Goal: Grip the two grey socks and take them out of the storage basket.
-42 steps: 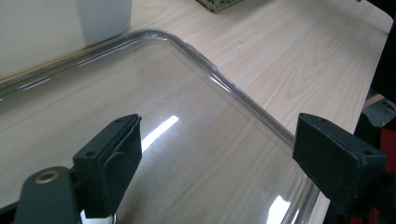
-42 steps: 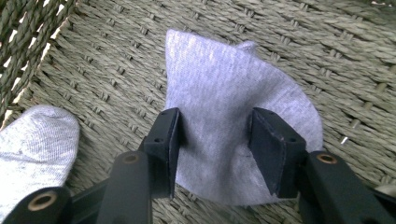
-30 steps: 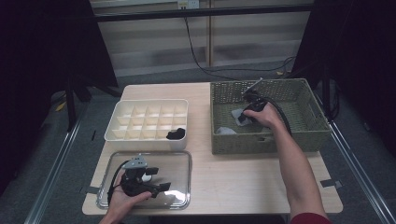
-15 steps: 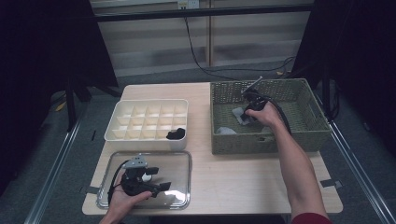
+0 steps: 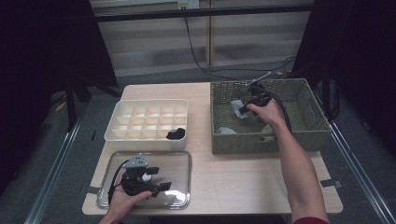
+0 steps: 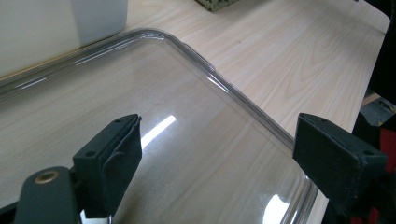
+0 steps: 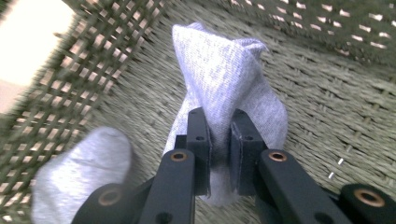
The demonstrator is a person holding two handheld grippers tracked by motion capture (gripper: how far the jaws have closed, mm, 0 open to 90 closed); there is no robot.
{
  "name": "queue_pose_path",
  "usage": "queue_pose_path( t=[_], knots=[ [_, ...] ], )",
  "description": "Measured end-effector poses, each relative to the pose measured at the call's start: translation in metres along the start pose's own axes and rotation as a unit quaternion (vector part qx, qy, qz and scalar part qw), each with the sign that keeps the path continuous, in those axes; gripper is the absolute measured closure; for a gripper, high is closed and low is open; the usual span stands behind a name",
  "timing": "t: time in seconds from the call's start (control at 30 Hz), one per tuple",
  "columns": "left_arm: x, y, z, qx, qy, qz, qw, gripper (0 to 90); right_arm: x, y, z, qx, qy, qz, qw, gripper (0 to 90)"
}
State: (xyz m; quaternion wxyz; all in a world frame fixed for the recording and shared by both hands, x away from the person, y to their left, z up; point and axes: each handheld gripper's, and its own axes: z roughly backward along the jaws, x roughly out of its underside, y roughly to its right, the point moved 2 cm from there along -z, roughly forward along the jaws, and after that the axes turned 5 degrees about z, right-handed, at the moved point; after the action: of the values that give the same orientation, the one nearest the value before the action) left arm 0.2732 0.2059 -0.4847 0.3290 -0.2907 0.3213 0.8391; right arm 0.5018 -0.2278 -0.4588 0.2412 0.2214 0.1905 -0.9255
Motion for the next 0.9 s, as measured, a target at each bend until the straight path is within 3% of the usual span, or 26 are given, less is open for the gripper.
queue_pose_path(
  t=[0.47, 0.9],
  knots=[
    [0.0, 0.001, -0.001, -0.006, 0.0, -0.007, 1.0, 14.6, 0.002, -0.011, 0.026, -0.031, 0.055, 0.001, 0.998, 80.9],
    [-0.002, 0.003, -0.001, -0.01, 0.005, -0.013, 0.9999, 14.6, 0.007, -0.027, 0.061, -0.049, 0.112, 0.008, 0.9925, 80.9]
  ],
)
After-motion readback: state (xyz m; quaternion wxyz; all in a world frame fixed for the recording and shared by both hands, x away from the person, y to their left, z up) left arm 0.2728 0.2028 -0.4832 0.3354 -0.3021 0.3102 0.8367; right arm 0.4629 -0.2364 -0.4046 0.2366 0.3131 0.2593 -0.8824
